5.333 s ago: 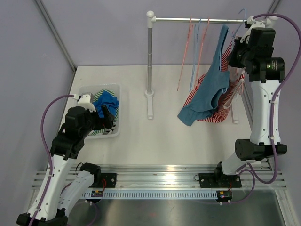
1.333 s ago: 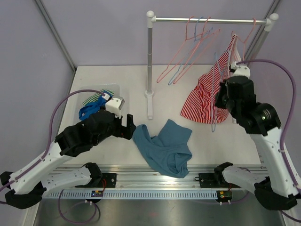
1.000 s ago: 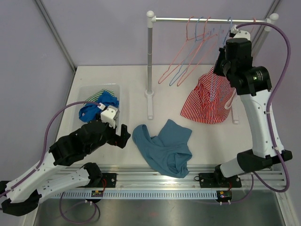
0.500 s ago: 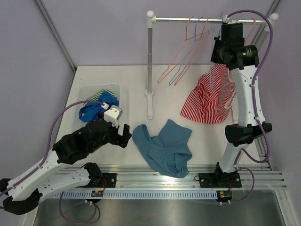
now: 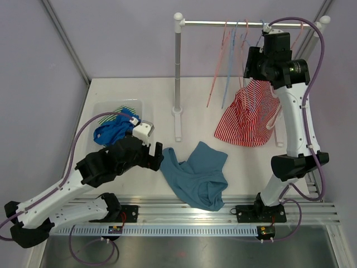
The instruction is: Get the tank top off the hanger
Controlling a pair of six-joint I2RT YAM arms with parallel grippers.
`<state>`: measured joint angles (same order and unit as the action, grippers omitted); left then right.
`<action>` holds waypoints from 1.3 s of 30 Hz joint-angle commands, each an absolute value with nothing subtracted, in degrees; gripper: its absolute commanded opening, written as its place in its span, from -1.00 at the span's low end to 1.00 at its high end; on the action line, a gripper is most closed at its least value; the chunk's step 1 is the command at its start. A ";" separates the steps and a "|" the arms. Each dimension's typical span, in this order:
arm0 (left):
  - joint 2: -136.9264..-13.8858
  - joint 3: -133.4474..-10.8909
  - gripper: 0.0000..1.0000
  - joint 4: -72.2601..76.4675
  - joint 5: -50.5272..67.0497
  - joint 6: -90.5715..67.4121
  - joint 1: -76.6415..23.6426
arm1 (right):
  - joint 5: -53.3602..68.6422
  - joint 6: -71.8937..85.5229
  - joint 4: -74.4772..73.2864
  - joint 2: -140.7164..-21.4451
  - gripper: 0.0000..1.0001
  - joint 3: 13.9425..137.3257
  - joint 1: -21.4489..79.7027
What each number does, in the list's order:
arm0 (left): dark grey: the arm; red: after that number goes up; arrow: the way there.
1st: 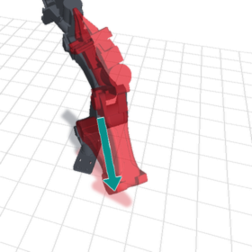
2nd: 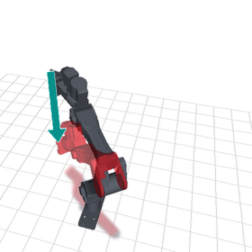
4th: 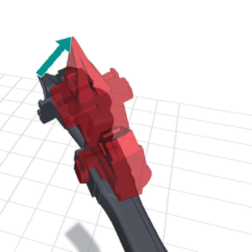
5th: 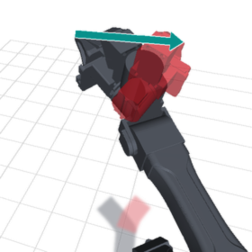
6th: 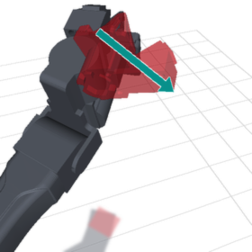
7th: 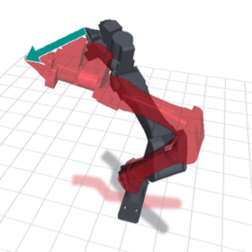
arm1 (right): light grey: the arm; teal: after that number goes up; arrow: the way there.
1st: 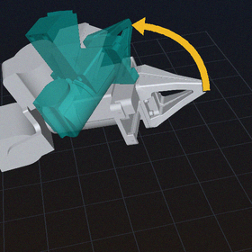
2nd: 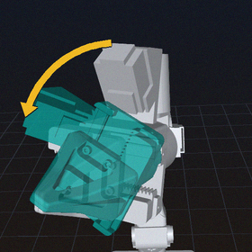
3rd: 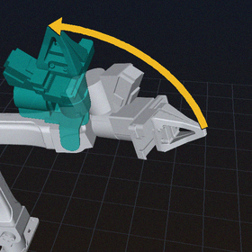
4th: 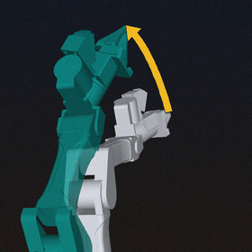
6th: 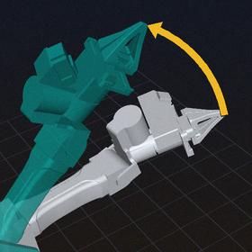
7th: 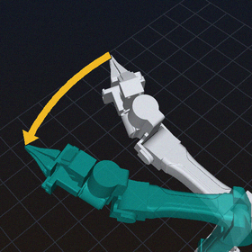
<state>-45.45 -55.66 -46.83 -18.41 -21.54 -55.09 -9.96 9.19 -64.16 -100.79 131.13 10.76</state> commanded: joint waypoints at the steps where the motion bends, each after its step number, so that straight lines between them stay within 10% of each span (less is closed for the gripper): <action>1: -48.68 -56.34 0.98 -38.60 -17.32 -25.92 -56.51 | -12.13 8.17 -64.34 -94.32 0.31 130.43 10.90; 7: -58.95 -56.59 0.98 -29.19 -23.00 -29.79 -65.99 | -15.81 8.52 -63.90 -82.63 0.99 125.44 10.90; 27: -102.91 -62.05 0.98 -14.41 -13.28 -34.27 -72.07 | 20.21 12.39 -49.66 -46.50 0.99 90.71 10.90; 29: -105.11 -61.88 0.56 -14.85 -12.83 -34.80 -72.07 | 19.87 12.22 -49.66 -45.53 0.99 90.18 10.90; 31: -104.68 -60.65 -0.51 -14.85 -14.58 -36.29 -72.16 | 19.69 12.04 -49.48 -44.83 0.99 90.00 10.90; 33: -101.44 -58.98 -1.00 -16.25 -18.25 -37.61 -72.16 | 19.86 12.22 -49.48 -43.95 0.99 90.00 10.90; 39: -86.79 -62.82 -1.00 -27.76 -31.09 -36.04 -71.20 | 21.71 13.18 -48.96 -41.84 0.99 89.65 10.90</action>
